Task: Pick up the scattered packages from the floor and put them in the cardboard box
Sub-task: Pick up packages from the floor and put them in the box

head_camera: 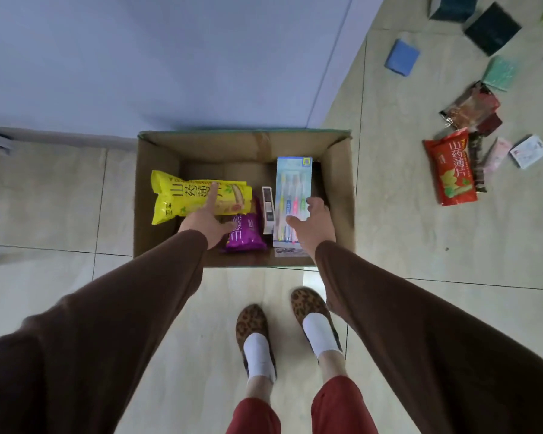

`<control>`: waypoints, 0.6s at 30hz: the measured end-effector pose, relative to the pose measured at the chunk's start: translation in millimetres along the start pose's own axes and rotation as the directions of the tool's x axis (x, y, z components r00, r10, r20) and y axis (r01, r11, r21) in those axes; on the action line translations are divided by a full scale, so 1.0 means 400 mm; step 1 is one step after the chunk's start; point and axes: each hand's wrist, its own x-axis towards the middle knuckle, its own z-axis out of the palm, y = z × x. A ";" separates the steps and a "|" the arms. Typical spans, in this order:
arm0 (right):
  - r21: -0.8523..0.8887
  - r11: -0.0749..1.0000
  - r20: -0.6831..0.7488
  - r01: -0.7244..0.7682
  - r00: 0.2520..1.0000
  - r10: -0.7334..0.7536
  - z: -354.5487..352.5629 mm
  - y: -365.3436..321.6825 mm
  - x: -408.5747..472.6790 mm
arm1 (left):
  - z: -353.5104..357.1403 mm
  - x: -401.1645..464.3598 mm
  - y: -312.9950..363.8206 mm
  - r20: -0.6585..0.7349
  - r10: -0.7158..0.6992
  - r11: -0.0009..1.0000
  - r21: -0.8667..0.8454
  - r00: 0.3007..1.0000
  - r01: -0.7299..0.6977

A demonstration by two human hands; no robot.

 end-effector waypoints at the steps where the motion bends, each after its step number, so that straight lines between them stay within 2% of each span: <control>1: 0.005 1.000 0.003 -0.004 1.000 0.004 -0.007 0.000 -0.013 | -0.009 -0.016 0.007 -0.009 0.029 0.999 0.040 1.000 -0.028; 5: 0.035 0.999 -0.008 -0.009 1.000 0.009 -0.049 -0.009 -0.059 | -0.037 -0.072 0.040 -0.007 0.083 0.991 0.102 0.997 -0.082; 10: 0.087 0.996 -0.049 -0.004 0.999 0.008 -0.112 -0.023 -0.118 | -0.059 -0.146 0.107 -0.056 0.175 0.982 0.085 0.983 -0.170; 18: 0.034 0.996 -0.083 0.078 0.994 -0.075 -0.257 0.015 -0.203 | -0.021 -0.283 0.237 -0.133 0.281 0.960 0.047 0.951 -0.277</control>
